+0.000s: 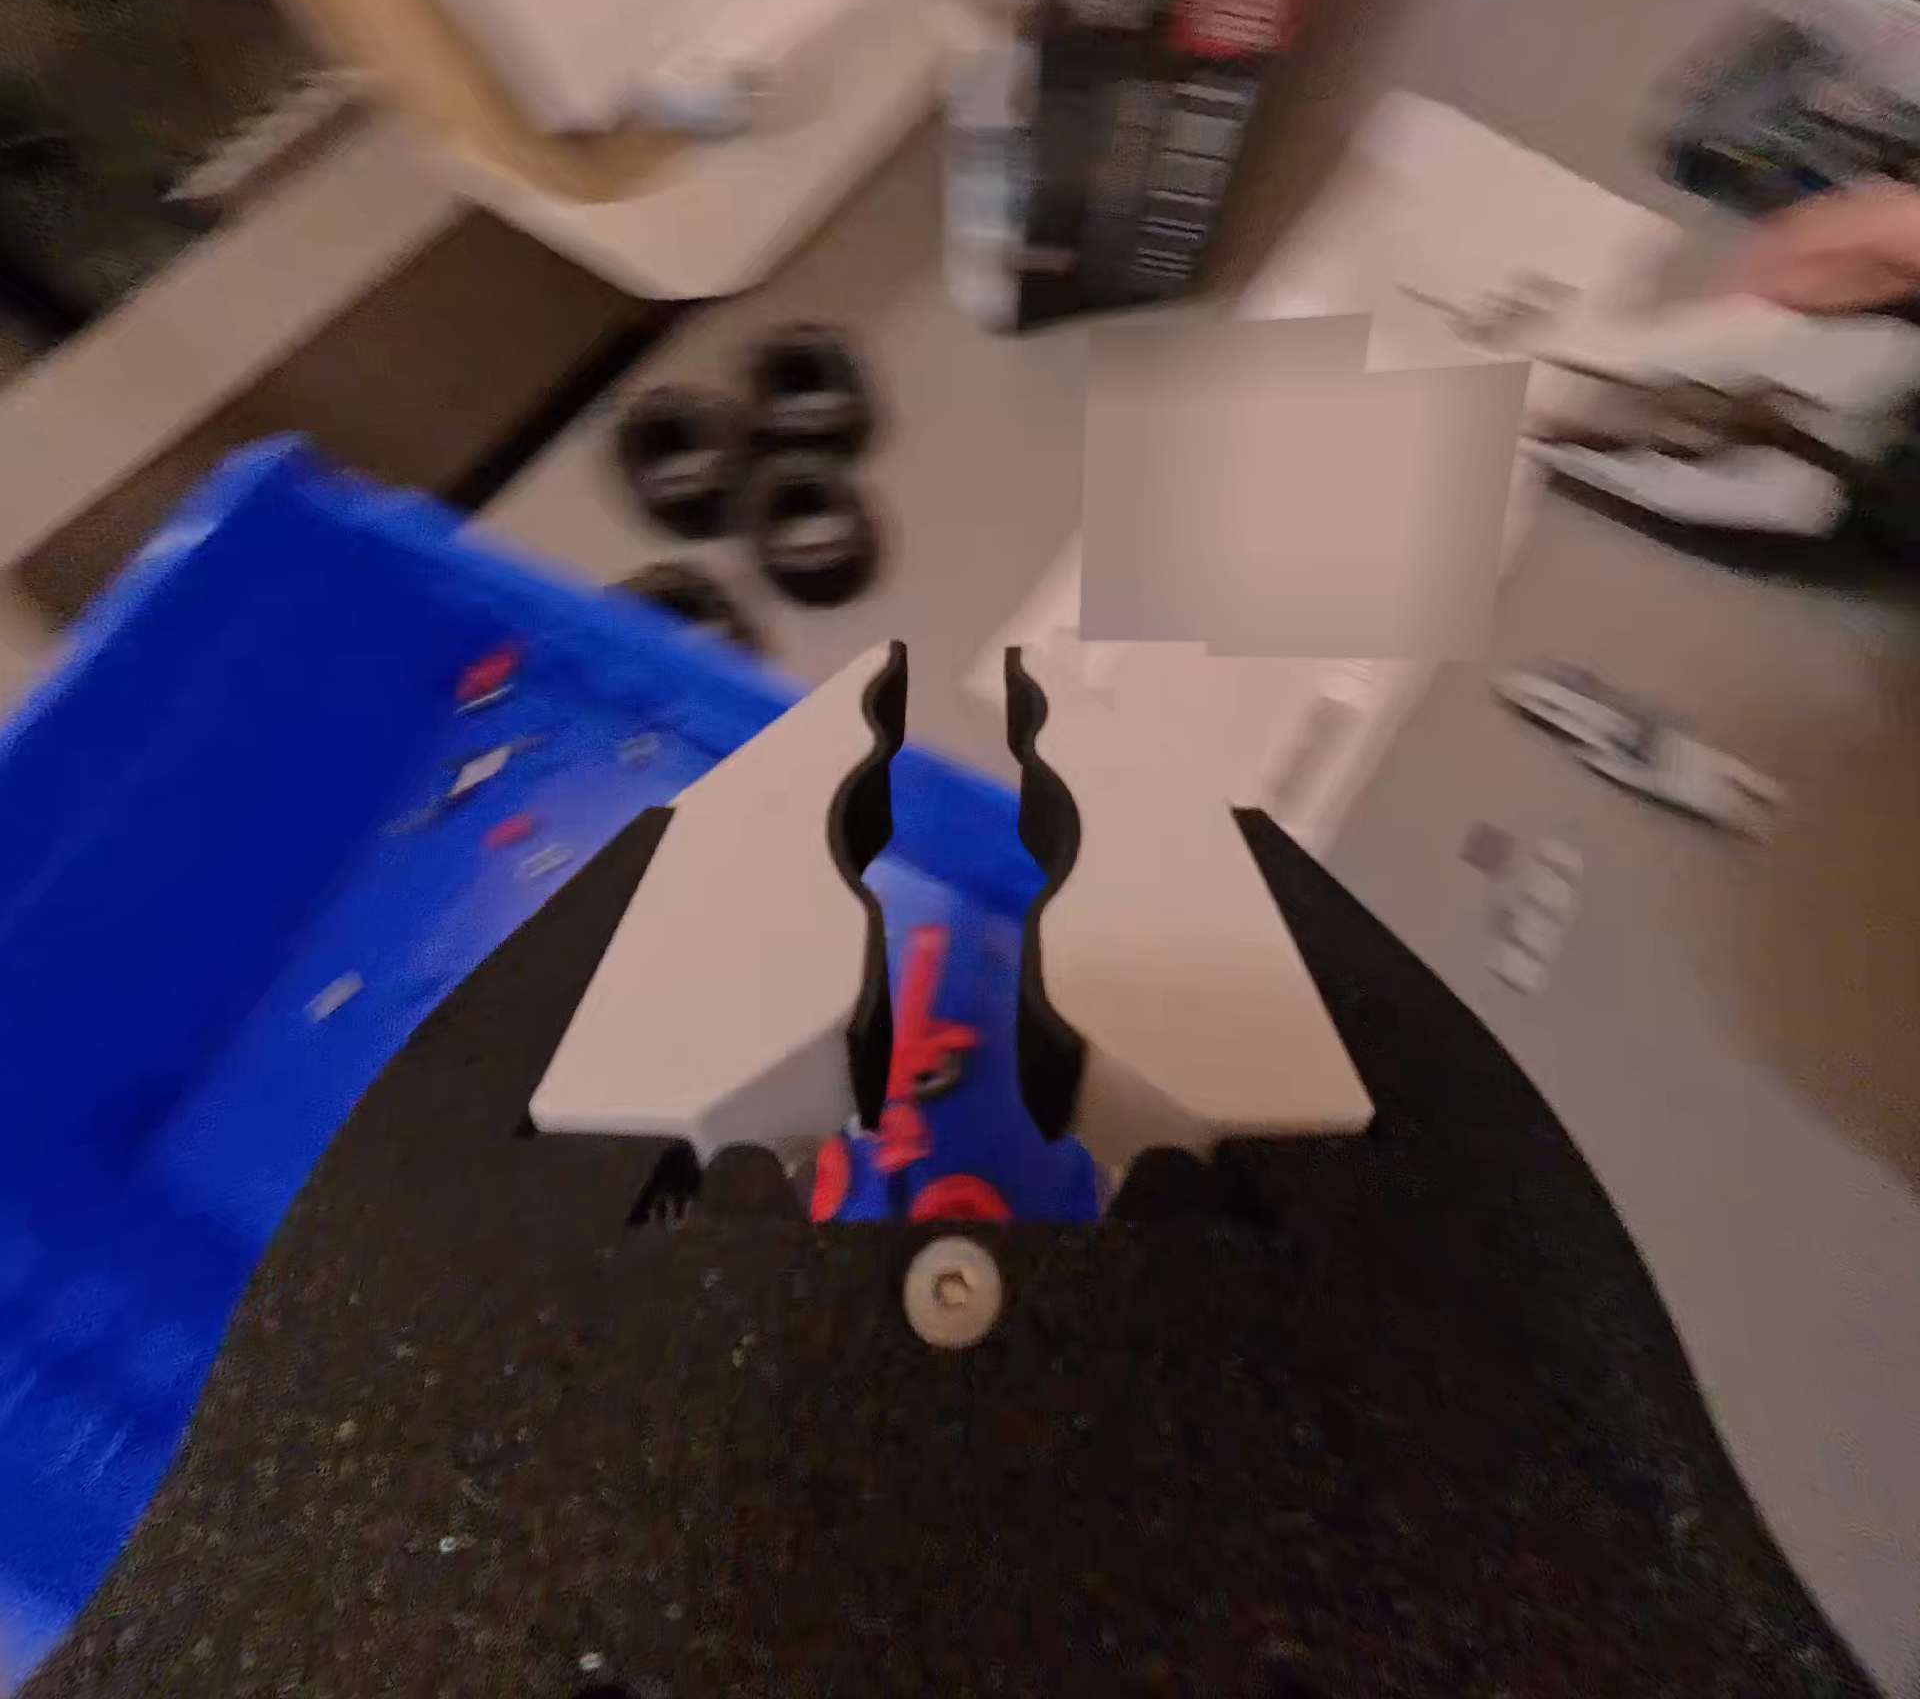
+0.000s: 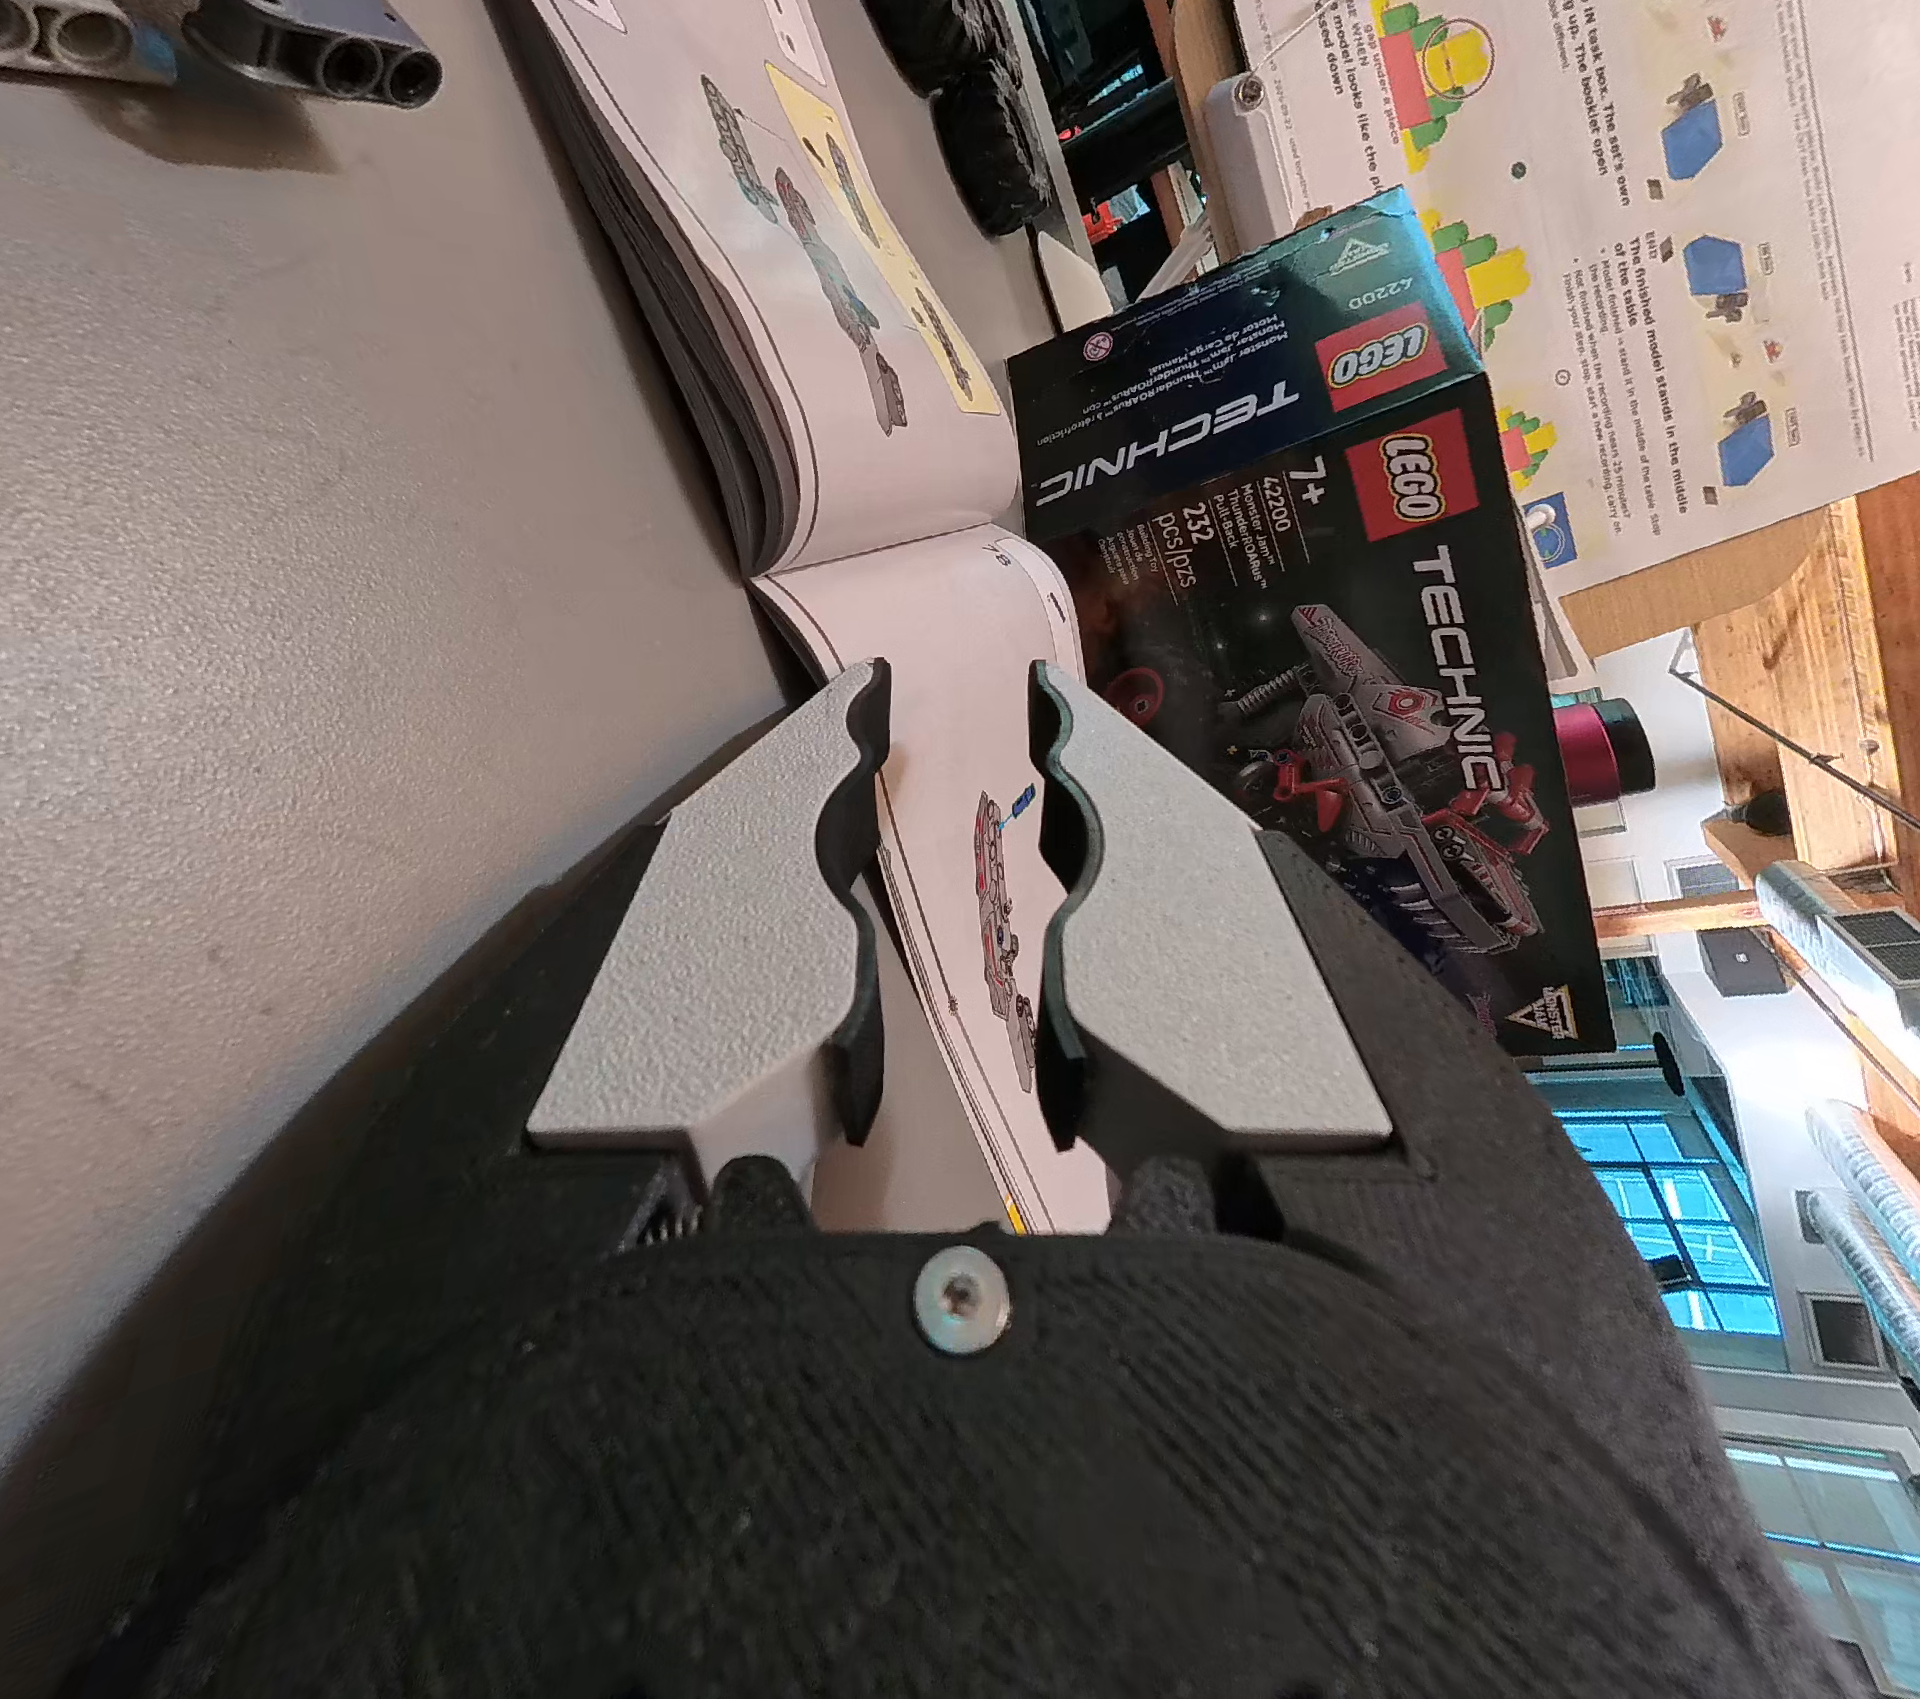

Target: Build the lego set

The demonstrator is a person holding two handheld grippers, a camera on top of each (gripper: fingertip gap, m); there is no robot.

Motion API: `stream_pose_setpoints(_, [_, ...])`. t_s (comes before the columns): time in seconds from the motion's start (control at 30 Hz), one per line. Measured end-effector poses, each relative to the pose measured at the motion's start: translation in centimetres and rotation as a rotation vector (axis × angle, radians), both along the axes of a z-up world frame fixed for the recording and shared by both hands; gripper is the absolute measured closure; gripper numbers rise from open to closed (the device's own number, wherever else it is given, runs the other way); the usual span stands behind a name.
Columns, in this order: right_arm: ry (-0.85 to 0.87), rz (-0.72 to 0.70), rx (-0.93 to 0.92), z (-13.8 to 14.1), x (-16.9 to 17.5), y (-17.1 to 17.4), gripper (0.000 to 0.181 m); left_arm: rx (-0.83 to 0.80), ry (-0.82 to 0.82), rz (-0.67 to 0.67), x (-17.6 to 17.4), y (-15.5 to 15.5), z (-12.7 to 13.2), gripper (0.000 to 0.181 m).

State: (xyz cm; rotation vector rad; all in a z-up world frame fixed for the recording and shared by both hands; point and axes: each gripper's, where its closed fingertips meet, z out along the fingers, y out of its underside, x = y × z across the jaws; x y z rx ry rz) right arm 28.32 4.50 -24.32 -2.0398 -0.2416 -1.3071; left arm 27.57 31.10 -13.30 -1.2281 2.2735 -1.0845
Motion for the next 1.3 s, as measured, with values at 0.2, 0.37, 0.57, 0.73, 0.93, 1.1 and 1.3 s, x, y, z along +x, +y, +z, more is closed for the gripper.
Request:
stream_pose_setpoints(0.2, [-0.002,-0.005,-0.001,0.0,0.1,0.0,0.156,0.135,-0.068,0.614,3.5,15.2,-2.0,0.163])
stream_pose_setpoints(0.37, [-0.007,-0.007,-0.006,-0.1,0.1,0.0,0.157,0.165,0.04,0.687,4.3,17.1,-6.2,0.142])
stream_pose_setpoints(0.57, [-0.008,-0.008,-0.006,0.0,0.1,0.0,0.157,0.221,0.082,0.485,5.6,13.9,-10.4,0.149])
stream_pose_setpoints(0.73, [-0.007,-0.008,-0.005,0.0,0.1,0.0,0.157,0.326,0.135,0.45,5.6,14.0,-13.1,0.156])
stream_pose_setpoints(0.93, [-0.005,-0.007,-0.003,0.0,0.1,0.0,0.157,0.223,0.051,0.806,6.3,18.9,-11.2,0.151])
stream_pose_setpoints(1.1, [-0.003,-0.005,-0.002,0.0,0.1,0.0,0.157,0.148,0.101,1.009,5.4,21.9,-12.3,0.141])
stream_pose_setpoints(1.3, [-0.002,-0.004,-0.002,0.0,0.1,0.0,0.157,0.17,0.122,0.989,5.4,22.0,-13.4,0.147])
